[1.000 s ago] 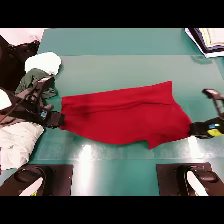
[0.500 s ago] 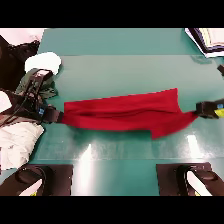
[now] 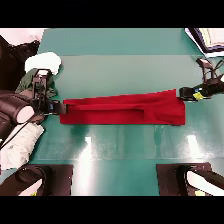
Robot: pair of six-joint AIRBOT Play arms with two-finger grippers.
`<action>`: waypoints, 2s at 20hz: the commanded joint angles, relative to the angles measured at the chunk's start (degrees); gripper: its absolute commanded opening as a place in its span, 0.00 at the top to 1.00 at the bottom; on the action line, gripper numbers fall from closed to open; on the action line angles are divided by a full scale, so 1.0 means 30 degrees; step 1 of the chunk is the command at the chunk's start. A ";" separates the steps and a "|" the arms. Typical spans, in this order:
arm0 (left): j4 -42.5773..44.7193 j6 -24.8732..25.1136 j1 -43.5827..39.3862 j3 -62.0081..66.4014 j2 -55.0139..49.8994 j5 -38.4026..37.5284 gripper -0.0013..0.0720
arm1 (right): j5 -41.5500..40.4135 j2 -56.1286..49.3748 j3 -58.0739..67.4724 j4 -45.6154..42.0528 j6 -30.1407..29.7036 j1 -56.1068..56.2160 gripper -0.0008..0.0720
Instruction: Fold the shirts.
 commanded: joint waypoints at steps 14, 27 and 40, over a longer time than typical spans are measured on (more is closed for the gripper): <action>0.1698 -0.3133 -0.0015 -0.0612 -0.2674 0.3002 0.09 | -0.5319 -0.1770 0.0095 0.1435 -0.1872 -0.0554 0.25; -0.1078 -0.2397 -0.0015 0.0707 -0.2637 0.2135 0.93 | 0.4044 -0.6965 0.0124 0.9755 -0.9697 -0.8327 0.05; -0.2135 -0.2361 -0.0015 0.0707 -0.2637 0.0386 0.93 | 0.2361 -0.9777 0.0175 0.9908 -1.1256 -0.5858 0.34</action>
